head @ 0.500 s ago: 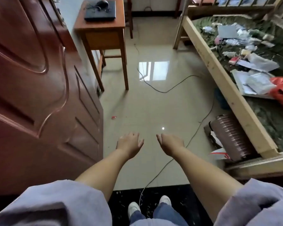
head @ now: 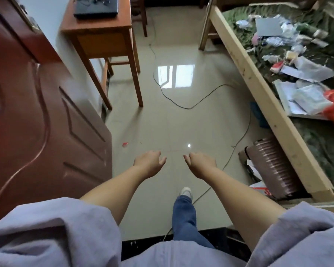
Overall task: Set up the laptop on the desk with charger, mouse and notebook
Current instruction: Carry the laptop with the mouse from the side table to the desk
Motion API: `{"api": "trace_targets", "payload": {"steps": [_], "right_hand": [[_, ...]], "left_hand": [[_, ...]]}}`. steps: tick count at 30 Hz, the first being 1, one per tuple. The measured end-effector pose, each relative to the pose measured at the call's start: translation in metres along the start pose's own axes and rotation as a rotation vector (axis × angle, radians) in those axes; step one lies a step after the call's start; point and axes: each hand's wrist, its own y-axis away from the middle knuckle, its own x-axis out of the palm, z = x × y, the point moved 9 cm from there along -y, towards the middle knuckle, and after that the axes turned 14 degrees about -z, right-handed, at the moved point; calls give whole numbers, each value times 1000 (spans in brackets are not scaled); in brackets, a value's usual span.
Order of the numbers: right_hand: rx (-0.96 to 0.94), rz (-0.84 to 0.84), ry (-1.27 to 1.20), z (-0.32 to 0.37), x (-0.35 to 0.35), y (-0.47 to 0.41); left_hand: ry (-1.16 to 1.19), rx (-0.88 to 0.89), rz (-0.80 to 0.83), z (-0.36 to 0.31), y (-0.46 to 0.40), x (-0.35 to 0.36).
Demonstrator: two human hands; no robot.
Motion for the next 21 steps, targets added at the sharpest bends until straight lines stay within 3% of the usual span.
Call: {"api": "trace_targets", "payload": {"steps": [10,21], "right_hand": [[-69,-17,70,-54,-70,-187],[-49,7,58,-48,-99,-438]], "left_hand": [[88,-50,-39,-44,-189,-68],[105,-92,-3,5,-418,-128]]}}
